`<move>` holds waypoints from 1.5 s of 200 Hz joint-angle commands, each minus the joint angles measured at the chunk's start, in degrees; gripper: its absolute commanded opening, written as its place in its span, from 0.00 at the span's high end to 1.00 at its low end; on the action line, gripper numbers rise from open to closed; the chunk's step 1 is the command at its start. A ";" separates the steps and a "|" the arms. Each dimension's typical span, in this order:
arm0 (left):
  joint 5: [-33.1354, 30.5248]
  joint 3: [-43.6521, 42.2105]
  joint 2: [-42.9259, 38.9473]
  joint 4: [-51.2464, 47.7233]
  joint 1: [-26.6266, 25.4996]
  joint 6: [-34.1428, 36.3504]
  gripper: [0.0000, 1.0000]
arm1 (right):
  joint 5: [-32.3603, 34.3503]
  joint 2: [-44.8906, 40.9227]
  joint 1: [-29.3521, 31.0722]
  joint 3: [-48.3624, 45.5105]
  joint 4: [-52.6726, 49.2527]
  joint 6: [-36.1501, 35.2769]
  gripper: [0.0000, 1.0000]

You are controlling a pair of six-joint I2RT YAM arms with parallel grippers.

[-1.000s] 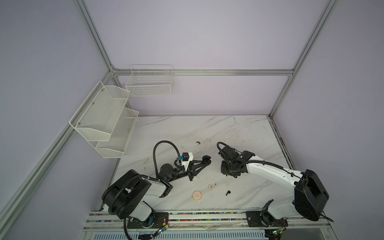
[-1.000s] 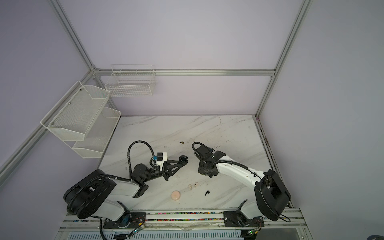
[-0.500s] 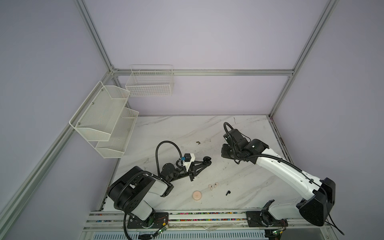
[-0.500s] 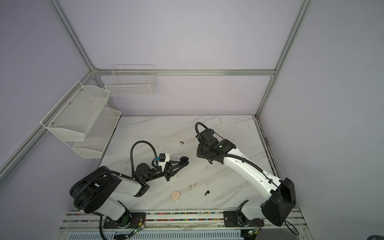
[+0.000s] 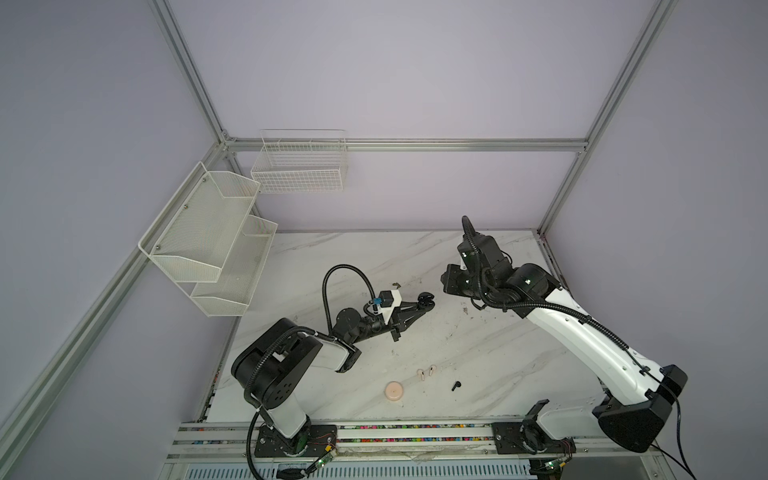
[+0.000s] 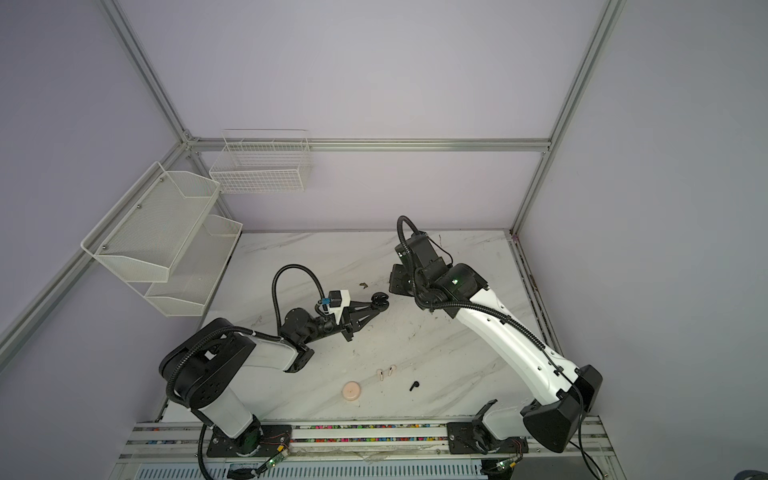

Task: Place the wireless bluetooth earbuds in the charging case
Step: 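Lift the black earbud with the right gripper toward the open case, then lower the black earbud into the case held by the left gripper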

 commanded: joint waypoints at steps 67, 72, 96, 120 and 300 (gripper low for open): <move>1.47 6.65 0.97 4.70 0.00 -0.05 1.00 | -1.57 -3.93 2.37 -3.49 7.10 -2.96 0.84; 1.54 6.74 1.01 4.76 0.04 -0.05 1.00 | -1.42 -4.05 2.73 -3.63 7.39 -2.97 0.84; 1.63 7.09 1.32 4.71 0.02 -0.05 1.00 | -0.41 -4.71 4.94 -4.66 9.67 -2.97 0.84; 1.71 7.39 1.33 4.71 0.09 -1.81 1.00 | -0.26 -4.96 6.24 -6.26 11.30 -2.97 0.84; 1.98 7.66 -0.29 4.70 0.11 -4.83 1.00 | 2.68 -7.99 7.82 -13.72 19.11 -4.38 0.85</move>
